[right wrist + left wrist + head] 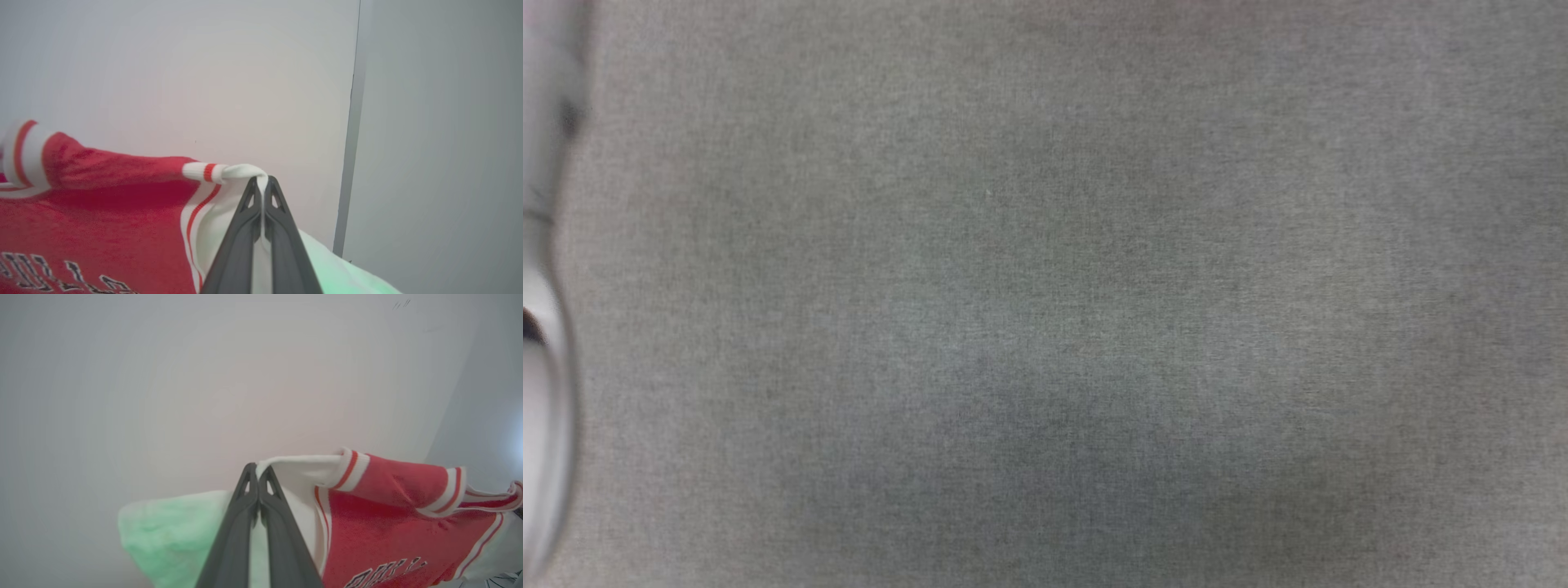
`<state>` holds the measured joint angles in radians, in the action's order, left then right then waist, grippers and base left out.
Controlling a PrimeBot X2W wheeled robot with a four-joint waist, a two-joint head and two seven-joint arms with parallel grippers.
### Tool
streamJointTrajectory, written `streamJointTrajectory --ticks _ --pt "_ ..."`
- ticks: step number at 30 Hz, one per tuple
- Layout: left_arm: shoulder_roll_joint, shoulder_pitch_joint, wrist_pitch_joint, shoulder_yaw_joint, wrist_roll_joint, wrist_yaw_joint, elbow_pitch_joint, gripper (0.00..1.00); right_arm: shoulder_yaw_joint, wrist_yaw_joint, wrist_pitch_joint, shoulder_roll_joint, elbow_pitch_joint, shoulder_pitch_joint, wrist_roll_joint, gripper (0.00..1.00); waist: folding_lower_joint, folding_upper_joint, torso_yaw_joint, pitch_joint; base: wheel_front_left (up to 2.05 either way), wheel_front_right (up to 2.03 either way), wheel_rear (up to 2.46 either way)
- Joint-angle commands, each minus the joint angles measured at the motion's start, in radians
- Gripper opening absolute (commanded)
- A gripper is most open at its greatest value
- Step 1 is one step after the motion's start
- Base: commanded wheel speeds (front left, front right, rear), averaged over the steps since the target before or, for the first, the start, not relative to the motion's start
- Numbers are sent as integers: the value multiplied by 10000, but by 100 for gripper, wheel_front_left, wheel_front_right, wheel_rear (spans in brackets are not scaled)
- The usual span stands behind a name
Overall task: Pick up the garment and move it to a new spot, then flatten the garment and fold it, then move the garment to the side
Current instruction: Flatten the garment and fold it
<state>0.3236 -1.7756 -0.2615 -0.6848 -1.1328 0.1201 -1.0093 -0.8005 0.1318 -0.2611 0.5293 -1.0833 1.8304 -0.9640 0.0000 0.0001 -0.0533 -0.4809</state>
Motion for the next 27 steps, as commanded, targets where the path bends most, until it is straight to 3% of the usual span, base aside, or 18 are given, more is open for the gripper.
streamJointTrajectory --ticks 1,5,10,16,20,27 --pt "63 593 -46 173 -18 66 132 0 -31 -22 -44 159 204 -500 84 0 0 -1 105 189 0 0 0" --pt "136 2402 -45 172 -411 108 1197 0 -266 -22 -45 444 922 -2112 -113 0 0 -1 93 355 0 0 0" --pt "775 4980 -42 -30 -830 108 3365 0 -723 -22 168 1230 2366 -4236 -630 0 0 -1 32 563 0 0 0" --pt "1295 8456 -35 898 -1026 109 5826 0 -794 -22 416 2443 4258 -6836 -1229 0 0 -1 -19 993 0 0 0" --pt "1511 10614 -36 1478 -744 110 7060 0 -612 -22 751 2899 5319 -8419 -1410 0 0 -1 83 1298 0 0 0" --pt "1351 13831 -35 2307 -106 34 8513 0 178 -22 1498 3453 6727 -10912 -1469 0 0 -1 253 1826 0 0 0"
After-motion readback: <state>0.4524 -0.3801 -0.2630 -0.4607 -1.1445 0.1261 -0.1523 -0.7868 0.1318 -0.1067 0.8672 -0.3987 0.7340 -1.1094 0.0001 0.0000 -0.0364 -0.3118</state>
